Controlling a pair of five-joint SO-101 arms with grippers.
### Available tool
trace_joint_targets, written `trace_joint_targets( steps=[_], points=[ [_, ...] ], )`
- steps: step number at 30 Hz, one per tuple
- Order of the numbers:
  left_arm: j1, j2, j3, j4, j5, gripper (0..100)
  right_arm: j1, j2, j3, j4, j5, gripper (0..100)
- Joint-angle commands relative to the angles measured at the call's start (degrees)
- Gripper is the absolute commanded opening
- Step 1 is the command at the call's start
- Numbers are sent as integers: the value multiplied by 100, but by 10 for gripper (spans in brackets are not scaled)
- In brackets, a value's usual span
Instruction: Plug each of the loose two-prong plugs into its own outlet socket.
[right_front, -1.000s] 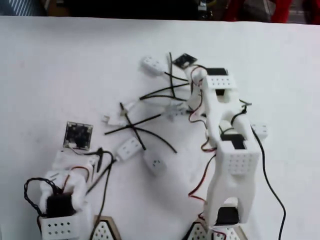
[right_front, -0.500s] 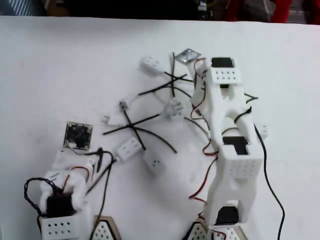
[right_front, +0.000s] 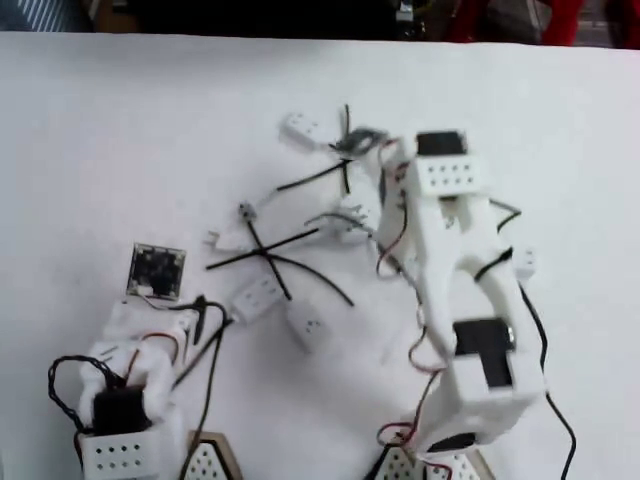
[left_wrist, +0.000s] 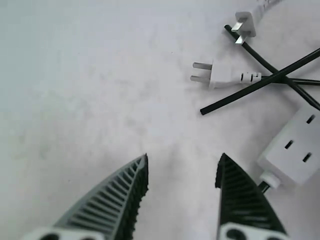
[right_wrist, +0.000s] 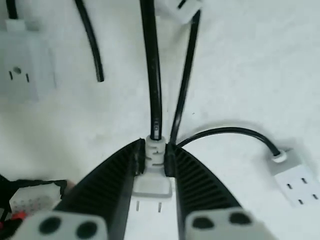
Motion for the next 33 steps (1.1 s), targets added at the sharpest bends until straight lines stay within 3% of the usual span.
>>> trace_joint_targets(
  steps=[1, 5, 9, 13, 24, 33],
  points=[
    [-31, -22, -141, -53, -70, 230, -312, -1007, 1187, -831, -246, 19],
    [-31, -22, -141, -53, -70, 230, -593, -1341, 2523, -2044, -396, 23],
    [-31, -22, -141, -53, -70, 230, -629, -1051, 2884, -2712, -492, 53],
    [-31, -22, -141, -53, -70, 230, -655, -804, 2681, -2536, -492, 149],
    [-31, -22, -141, -53, -70, 230, -866, -796, 2145, -1367, -492, 138],
    [-31, -22, 70, -404, -70, 230, -1182, -1956, 3156, -1631, -835, 138]
  ],
)
